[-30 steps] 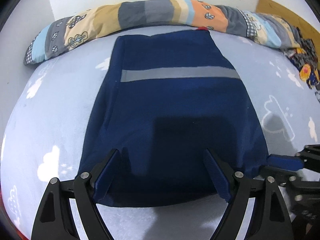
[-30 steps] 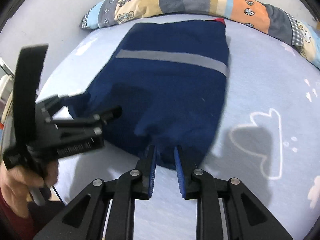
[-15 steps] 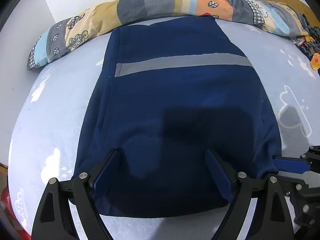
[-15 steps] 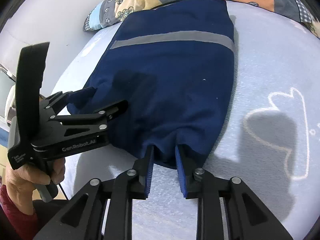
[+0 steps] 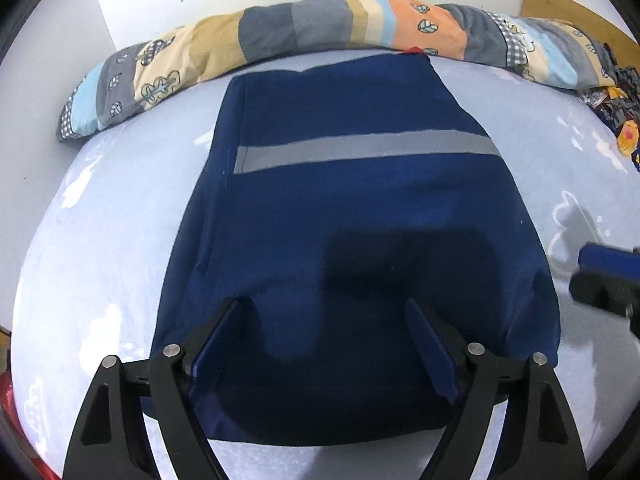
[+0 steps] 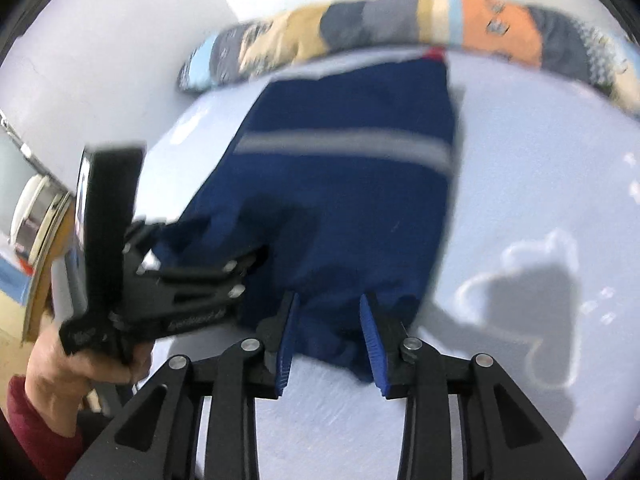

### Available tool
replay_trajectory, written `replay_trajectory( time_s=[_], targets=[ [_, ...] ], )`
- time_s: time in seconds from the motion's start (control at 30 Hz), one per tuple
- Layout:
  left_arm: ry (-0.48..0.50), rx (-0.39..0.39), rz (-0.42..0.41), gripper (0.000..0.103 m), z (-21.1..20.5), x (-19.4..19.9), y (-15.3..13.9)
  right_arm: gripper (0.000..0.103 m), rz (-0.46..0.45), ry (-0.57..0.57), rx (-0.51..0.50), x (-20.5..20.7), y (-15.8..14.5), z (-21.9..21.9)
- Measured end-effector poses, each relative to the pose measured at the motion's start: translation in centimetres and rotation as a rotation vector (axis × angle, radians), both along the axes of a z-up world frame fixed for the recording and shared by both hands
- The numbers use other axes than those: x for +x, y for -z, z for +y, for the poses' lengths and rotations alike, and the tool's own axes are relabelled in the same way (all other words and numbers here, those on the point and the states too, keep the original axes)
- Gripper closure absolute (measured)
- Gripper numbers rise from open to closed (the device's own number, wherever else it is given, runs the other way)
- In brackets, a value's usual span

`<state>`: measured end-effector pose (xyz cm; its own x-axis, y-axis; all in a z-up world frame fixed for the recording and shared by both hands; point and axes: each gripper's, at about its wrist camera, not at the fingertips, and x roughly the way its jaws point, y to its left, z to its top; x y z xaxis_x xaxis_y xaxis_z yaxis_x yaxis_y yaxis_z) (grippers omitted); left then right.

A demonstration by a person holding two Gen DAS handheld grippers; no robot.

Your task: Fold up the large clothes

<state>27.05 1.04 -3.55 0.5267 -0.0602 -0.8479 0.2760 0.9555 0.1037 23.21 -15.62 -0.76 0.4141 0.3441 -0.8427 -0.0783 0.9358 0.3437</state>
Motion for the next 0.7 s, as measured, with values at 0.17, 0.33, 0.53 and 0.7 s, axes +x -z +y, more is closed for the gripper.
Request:
replay_trajectory(
  time_s=[0.17, 0.33, 0.53, 0.7],
  targets=[
    [0.001, 0.009, 0.003, 0.02, -0.2, 0.0, 0.4, 0.07, -0.003, 0.055, -0.031, 1.3, 0.9, -0.7],
    [0.001, 0.014, 0.014, 0.019, -0.2, 0.4, 0.6, 0.071, 0.08, 0.057, -0.036, 2.1, 3.7, -0.3],
    [0.001, 0.025, 0.014, 0.019, -0.3, 0.5, 0.6, 0.07, 0.079, 0.049, -0.046, 1.9, 4.0, 0.1],
    [0.001, 0.022, 0.016, 0.019, -0.1, 0.3, 0.5, 0.07, 0.086, 0.049, -0.045, 1.9, 3.8, 0.1]
  ],
)
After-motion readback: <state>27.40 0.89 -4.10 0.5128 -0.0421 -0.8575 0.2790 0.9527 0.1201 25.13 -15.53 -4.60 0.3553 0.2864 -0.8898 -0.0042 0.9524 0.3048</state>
